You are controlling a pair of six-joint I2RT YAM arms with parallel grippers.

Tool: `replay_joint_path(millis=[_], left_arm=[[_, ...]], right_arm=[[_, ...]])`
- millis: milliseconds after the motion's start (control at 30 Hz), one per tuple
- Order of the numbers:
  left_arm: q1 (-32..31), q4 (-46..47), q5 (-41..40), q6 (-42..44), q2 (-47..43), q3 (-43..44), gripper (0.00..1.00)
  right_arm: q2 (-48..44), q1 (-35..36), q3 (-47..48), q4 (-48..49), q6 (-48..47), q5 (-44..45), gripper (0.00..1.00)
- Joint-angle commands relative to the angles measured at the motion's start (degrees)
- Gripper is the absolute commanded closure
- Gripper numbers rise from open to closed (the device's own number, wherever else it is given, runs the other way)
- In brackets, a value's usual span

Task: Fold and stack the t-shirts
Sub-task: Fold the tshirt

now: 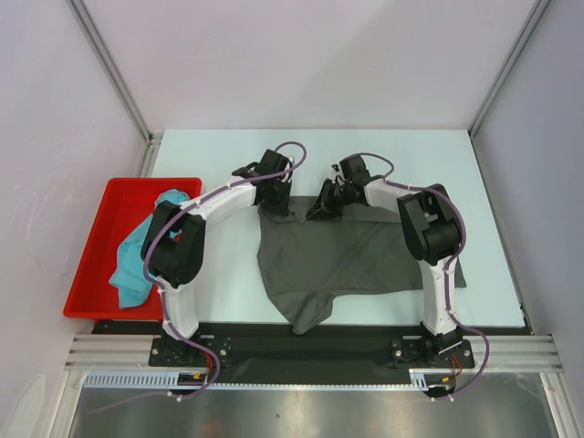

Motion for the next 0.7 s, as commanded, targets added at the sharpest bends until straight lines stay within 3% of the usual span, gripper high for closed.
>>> replay_joint_path(millis=[0,233,400,667], left_arm=[[-0.04,0.85,1.12,-0.26,-1.41,-0.41,0.77],[-0.04,1.38,1.47,-0.35,-1.76,-1.99,0.77],[-0.04,1.38,1.91,-0.52,-1.58,-1.64,0.77],[-0.12,1.12,3.93,-1.22,-2.81,-3.92,0.77]], right_arm=[[2.39,0.05,4.17,-0.66,-0.26,0.91,0.82],[3.28,0.13,6.64,-4.18,-2.28,3.11,0.78],[3.01,0.31,7.78,-7.16,-6.04,6.71,0.68],[6.09,0.13,15.51,-11.56,-9.31,9.27,0.66]])
